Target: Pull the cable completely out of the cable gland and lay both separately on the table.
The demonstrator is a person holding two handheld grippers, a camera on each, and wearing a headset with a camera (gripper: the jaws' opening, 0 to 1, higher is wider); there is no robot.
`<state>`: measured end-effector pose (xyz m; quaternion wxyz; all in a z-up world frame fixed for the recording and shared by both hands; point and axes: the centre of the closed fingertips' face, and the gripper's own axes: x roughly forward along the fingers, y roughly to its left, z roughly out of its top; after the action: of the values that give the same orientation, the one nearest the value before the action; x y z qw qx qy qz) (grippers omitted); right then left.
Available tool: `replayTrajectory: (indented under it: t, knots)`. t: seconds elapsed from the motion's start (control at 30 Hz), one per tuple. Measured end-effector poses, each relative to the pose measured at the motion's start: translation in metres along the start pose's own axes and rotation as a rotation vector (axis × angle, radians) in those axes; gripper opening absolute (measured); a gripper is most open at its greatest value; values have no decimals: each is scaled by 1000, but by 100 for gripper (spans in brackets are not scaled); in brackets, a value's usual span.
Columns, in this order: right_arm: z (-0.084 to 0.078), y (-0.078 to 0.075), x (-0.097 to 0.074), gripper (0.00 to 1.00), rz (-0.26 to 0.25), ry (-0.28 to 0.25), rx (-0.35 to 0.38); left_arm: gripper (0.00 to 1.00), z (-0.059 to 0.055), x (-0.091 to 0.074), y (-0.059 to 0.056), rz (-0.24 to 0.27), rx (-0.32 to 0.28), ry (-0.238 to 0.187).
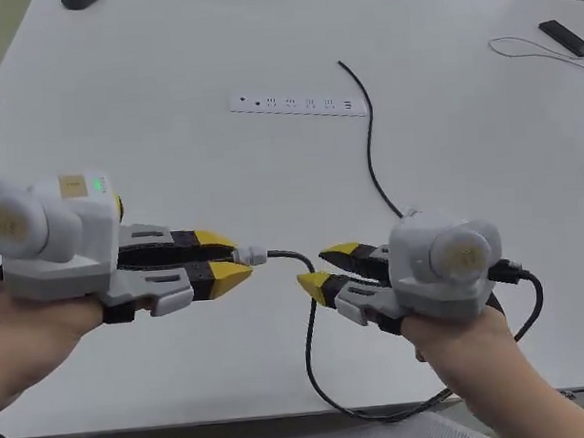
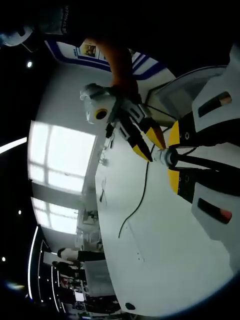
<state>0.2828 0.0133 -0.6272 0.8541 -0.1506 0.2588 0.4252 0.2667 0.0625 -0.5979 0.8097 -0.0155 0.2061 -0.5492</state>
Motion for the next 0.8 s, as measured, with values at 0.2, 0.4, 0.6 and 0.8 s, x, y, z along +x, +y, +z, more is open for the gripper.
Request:
replayTrajectory:
  t: [0.2,0.4,0.6,0.8]
  knots:
    - [22,17,6,17,10,14,-281,15,-1,1,0,-5,0,3]
    - [25,26,14,11,30,34,-365,15,-1,0,-1,-7,1,7]
    - [30,32,15,5,42,28,-435,15,-2,-1,-2,-9,-1,11]
    - [29,33,18,2,51,22,-423,15,-4,-2,-2,-8,-3,12]
